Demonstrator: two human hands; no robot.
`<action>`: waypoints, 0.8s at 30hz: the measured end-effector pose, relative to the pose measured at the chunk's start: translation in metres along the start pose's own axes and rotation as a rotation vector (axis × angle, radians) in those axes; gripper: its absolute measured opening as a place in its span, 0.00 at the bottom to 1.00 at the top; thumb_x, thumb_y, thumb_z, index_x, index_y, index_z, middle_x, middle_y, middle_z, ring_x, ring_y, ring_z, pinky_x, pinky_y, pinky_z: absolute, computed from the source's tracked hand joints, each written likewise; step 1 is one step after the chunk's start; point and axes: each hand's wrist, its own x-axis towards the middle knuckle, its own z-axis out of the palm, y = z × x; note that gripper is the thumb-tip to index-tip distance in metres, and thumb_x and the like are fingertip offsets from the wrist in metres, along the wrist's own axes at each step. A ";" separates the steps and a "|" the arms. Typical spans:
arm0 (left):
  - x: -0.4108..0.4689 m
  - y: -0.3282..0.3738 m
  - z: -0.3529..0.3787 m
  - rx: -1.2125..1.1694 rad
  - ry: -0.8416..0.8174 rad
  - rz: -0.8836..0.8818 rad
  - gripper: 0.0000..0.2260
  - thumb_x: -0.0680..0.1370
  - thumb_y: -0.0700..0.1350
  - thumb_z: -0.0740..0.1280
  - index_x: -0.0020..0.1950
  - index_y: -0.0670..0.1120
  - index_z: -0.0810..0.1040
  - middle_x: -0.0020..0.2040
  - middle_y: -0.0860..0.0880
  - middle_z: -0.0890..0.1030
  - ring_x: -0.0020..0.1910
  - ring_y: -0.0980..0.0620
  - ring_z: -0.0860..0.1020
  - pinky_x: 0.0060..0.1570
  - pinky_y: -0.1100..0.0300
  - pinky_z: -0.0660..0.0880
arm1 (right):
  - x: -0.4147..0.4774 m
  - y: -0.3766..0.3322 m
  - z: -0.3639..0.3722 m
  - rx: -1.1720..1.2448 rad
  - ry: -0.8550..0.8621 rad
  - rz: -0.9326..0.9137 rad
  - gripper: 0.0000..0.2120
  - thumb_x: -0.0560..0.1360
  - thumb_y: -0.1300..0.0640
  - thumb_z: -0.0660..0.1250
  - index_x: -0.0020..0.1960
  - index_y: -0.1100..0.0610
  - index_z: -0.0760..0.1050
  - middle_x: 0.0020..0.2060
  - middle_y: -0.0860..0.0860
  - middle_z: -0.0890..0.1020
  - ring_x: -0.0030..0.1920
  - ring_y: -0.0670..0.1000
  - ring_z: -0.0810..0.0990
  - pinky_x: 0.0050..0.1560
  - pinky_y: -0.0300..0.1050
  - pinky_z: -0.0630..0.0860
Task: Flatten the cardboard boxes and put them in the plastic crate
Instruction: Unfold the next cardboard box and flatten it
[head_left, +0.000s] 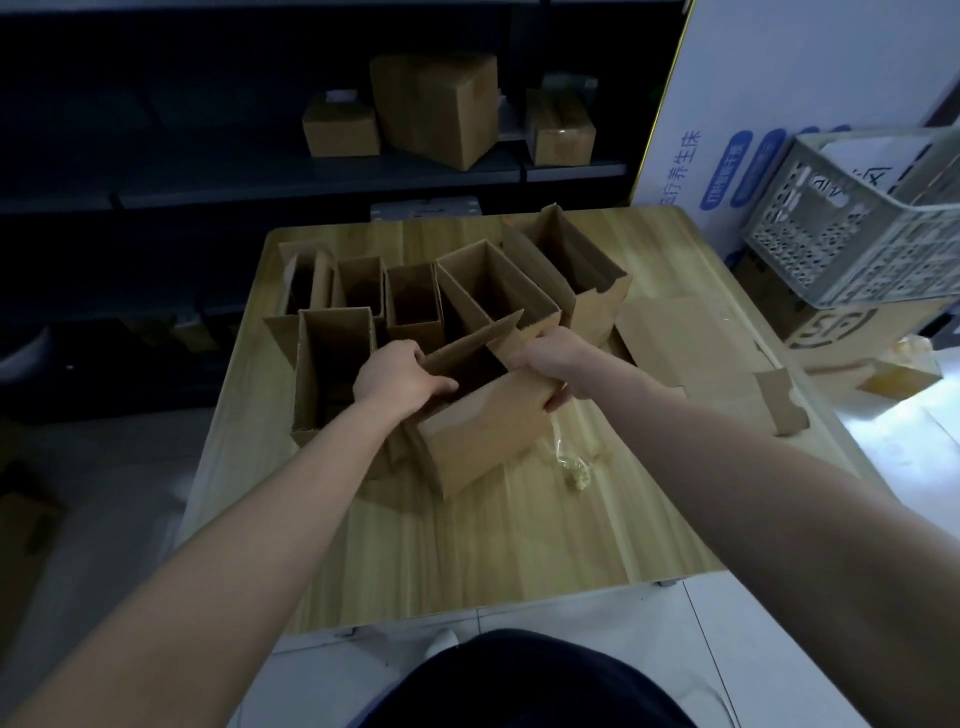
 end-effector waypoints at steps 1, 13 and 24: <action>-0.001 -0.001 0.002 0.030 0.018 -0.035 0.16 0.69 0.52 0.75 0.50 0.48 0.75 0.44 0.50 0.76 0.44 0.51 0.76 0.41 0.56 0.76 | -0.001 -0.002 0.001 0.000 -0.011 0.002 0.30 0.71 0.56 0.70 0.70 0.53 0.63 0.64 0.57 0.68 0.60 0.63 0.72 0.44 0.59 0.81; -0.001 -0.002 0.004 -0.015 0.116 -0.073 0.15 0.68 0.45 0.75 0.47 0.49 0.71 0.56 0.46 0.69 0.51 0.45 0.73 0.47 0.53 0.76 | -0.002 -0.003 0.012 -0.245 0.113 -0.170 0.16 0.66 0.52 0.77 0.48 0.56 0.74 0.46 0.54 0.80 0.42 0.50 0.80 0.36 0.42 0.78; 0.001 0.013 -0.016 -0.283 0.272 -0.060 0.22 0.69 0.44 0.74 0.58 0.49 0.66 0.63 0.45 0.65 0.36 0.58 0.67 0.30 0.68 0.62 | -0.022 -0.018 -0.029 -0.197 0.007 -0.151 0.04 0.67 0.64 0.66 0.41 0.59 0.72 0.36 0.54 0.76 0.32 0.49 0.76 0.25 0.40 0.72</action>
